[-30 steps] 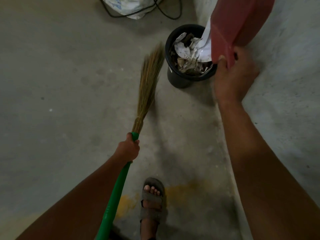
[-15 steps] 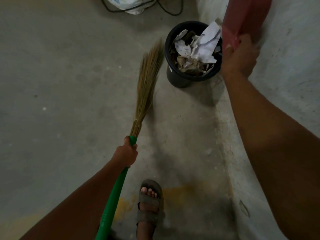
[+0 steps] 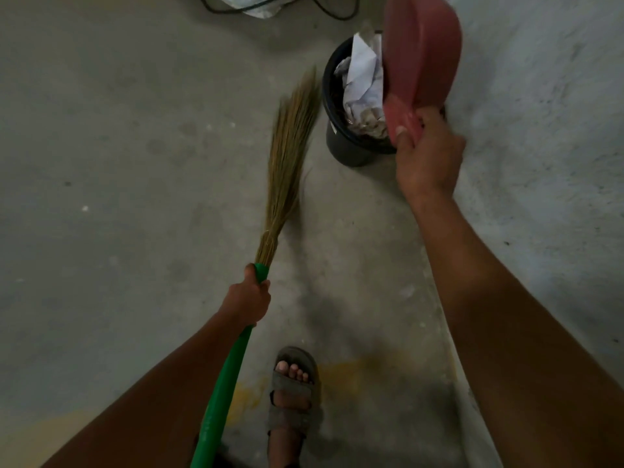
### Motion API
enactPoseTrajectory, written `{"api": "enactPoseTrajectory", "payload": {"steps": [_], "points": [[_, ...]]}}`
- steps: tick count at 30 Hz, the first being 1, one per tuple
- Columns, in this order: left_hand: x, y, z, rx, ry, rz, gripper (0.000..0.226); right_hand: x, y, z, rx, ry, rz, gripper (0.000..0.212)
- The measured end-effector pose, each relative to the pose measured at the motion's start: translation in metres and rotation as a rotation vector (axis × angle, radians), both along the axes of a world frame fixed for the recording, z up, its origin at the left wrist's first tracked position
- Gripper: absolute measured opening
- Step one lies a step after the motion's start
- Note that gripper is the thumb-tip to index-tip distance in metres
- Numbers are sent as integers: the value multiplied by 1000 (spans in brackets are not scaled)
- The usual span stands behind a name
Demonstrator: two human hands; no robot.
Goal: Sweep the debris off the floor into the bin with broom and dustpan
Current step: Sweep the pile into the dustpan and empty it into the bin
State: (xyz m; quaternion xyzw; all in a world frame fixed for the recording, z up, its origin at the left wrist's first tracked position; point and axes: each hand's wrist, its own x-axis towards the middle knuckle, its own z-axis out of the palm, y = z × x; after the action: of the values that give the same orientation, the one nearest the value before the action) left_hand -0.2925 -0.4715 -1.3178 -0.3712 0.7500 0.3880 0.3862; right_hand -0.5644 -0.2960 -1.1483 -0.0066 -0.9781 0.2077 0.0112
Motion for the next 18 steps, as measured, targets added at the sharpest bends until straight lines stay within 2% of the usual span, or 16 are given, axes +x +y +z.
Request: {"api": "enactPoseTrajectory", "payload": {"steps": [4, 8, 11, 15, 18], "points": [[0, 3, -2, 8, 4, -8, 58, -9, -5, 0, 50, -33, 12, 32], [0, 4, -1, 29, 6, 10, 57, -11, -2, 19, 49, 30, -79, 33], [-1, 3, 0, 30, 11, 13, 57, -1, 5, 33, -6, 154, -125, 32], [-2, -2, 3, 32, -1, 13, 58, 14, -1, 39, -190, 276, -97, 29], [-3, -5, 5, 44, 1, 7, 56, 10, -12, 33, -177, 191, -51, 30]]}}
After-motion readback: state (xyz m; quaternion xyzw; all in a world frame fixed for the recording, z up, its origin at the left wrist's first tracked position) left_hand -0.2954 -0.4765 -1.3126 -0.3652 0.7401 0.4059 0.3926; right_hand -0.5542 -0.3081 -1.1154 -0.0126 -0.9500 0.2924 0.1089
